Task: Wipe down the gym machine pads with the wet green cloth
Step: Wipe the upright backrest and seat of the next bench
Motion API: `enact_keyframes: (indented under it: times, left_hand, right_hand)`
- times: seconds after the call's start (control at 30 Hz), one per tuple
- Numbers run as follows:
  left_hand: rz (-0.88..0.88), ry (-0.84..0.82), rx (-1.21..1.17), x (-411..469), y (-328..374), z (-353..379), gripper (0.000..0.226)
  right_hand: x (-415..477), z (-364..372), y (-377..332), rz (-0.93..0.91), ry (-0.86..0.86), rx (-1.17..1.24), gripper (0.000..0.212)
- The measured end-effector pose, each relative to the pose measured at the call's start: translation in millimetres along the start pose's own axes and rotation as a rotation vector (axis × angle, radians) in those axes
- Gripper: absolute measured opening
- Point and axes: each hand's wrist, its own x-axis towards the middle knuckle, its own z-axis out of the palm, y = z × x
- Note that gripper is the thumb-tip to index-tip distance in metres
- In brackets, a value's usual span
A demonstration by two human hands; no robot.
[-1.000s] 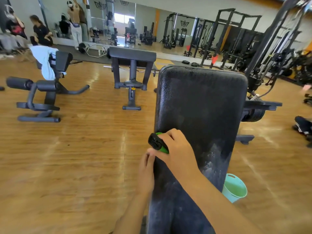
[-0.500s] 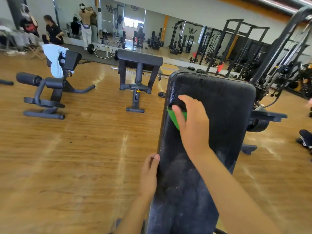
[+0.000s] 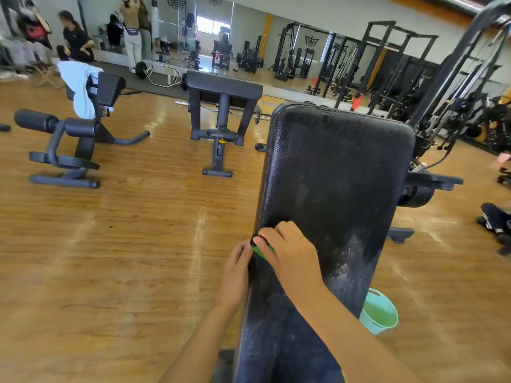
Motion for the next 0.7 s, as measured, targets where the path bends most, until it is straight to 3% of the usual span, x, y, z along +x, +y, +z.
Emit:
enact_keyframes:
  times: [0.2,0.5,0.7]
  left_hand:
    - [-0.084,-0.089,0.158,15.1,20.0,-11.8,0.050]
    - [0.034,-0.180,0.275,23.3,38.8,-26.9,0.048]
    - [0.135,-0.152,0.328,51.7,70.9,3.5,0.066]
  right_hand:
    - [41.6,-2.7,-0.6,0.089,0.091,0.075,0.020]
    - [-67.0,16.6,-21.0,0.221,-0.065,0.198,0.024]
    - [-59.1,6.8,-13.4,0.424,-0.024,0.346,0.030]
